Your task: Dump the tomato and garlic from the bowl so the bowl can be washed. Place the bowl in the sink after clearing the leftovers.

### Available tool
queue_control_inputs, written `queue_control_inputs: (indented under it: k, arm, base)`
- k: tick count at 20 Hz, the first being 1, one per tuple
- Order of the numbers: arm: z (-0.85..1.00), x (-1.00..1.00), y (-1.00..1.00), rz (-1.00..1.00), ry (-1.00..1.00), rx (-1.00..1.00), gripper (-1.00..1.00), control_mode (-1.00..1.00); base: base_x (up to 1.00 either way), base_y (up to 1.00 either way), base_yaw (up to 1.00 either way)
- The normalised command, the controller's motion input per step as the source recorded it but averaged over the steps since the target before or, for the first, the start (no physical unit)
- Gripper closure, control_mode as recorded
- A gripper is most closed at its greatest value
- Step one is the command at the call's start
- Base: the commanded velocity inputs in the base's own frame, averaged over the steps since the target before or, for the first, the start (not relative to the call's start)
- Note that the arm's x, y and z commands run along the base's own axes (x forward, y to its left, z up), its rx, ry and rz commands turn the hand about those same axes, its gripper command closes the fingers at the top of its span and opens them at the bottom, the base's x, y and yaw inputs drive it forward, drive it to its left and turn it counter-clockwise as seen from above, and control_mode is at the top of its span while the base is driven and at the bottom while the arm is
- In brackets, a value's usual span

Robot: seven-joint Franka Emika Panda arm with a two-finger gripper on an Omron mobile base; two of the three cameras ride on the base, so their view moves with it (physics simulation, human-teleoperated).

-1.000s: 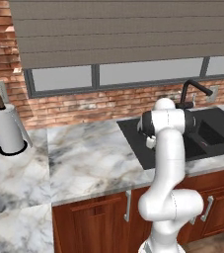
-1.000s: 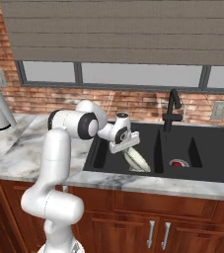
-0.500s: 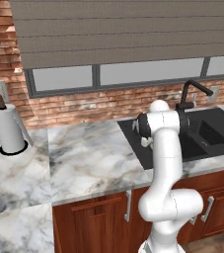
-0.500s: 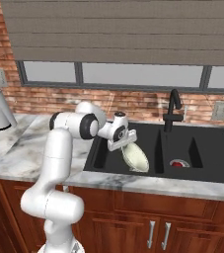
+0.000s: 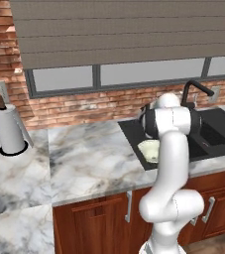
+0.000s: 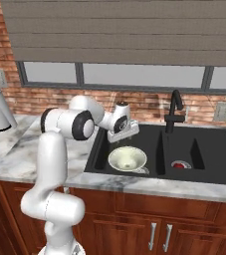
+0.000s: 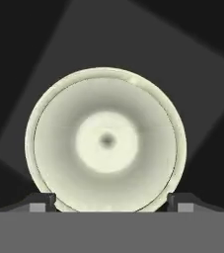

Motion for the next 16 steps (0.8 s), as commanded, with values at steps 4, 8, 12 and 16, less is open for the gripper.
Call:
queue_control_inputs:
  k: [4,8,12,16]
  arm:
    - [1.00,-0.75,0.51,-0.15,-0.23,0.00,-1.00,-1.00]
    - [1.00,-0.87,0.60,-0.13,-0.27,0.00,-1.00,-1.00]
    - [1.00,-0.95,0.69,-0.09,-0.32,-0.01,-1.00,-1.00]
    - [1.00,-1.00,0.79,-0.07,-0.38,-0.04,-1.00,-1.00]
  base:
    - [0.00,0.00,0.00]
    - [0.00,0.00,0.00]
    - [0.00,0.00,0.00]
    - [0.00,0.00,0.00]
